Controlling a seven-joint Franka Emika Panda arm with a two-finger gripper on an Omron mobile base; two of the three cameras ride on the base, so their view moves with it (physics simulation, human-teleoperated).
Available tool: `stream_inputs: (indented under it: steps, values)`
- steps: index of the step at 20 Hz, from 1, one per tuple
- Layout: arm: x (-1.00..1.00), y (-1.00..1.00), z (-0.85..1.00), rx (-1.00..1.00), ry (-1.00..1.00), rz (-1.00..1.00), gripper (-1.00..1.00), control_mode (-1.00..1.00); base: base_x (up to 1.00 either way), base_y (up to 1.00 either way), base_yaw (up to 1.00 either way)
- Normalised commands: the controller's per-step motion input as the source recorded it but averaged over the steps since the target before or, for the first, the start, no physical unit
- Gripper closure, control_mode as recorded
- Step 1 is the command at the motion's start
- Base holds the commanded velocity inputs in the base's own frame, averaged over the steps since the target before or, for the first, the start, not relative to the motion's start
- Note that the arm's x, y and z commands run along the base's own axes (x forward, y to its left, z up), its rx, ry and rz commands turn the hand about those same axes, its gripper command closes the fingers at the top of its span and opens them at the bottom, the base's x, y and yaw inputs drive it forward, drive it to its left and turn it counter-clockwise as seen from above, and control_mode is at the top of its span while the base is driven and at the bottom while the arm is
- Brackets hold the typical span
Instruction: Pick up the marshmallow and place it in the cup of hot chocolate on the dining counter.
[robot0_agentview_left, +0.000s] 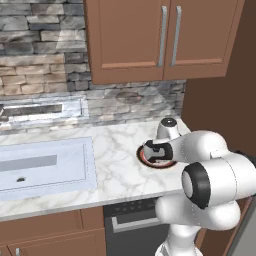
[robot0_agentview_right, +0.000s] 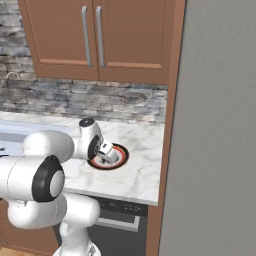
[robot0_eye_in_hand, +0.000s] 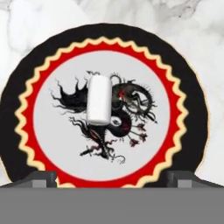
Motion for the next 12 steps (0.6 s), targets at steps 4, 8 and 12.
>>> stream_inputs:
  steps: [4,8,12]
  values:
    - [0.08,-0.01,-0.24,0.00,0.00,0.00,-1.00,-1.00,0.00,0.00,0.00]
    - [0.07,0.00,-0.21,0.00,0.00,0.00,-1.00,-1.00,0.00,0.00,0.00]
    - [0.09,-0.01,-0.17,0.00,0.00,0.00,-1.00,-1.00,0.00,0.00,0.00]
